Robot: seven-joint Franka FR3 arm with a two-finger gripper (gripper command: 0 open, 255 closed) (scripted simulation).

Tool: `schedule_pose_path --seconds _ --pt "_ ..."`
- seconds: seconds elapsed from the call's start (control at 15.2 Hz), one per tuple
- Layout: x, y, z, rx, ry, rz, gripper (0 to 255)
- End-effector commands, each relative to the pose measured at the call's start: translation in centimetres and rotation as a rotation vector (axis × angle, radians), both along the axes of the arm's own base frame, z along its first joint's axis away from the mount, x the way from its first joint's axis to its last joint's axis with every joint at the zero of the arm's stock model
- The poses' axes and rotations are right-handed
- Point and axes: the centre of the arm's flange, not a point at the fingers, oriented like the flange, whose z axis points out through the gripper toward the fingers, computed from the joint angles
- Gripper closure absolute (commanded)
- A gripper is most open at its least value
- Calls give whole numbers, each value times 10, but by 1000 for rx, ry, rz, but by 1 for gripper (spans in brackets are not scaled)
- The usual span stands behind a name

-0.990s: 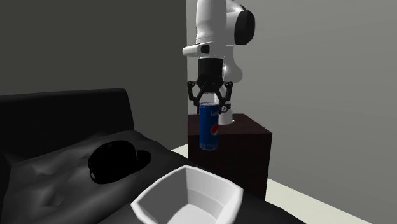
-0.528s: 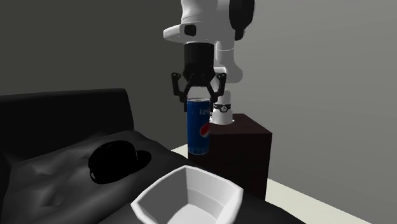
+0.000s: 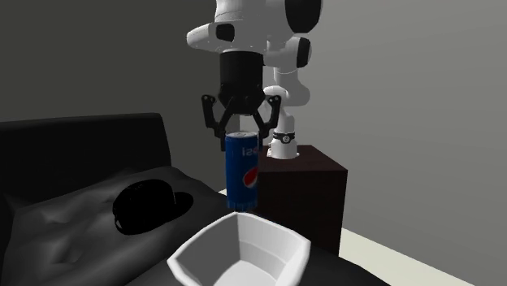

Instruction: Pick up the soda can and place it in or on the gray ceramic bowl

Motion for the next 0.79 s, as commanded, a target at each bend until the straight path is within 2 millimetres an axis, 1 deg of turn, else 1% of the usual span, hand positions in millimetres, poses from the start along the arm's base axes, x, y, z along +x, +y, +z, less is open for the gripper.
schedule_pose_path --seconds 0.0,0.73 --pt "1 0 -10 0 -1 0 255" --pt "1 0 -68 0 -1 0 255"
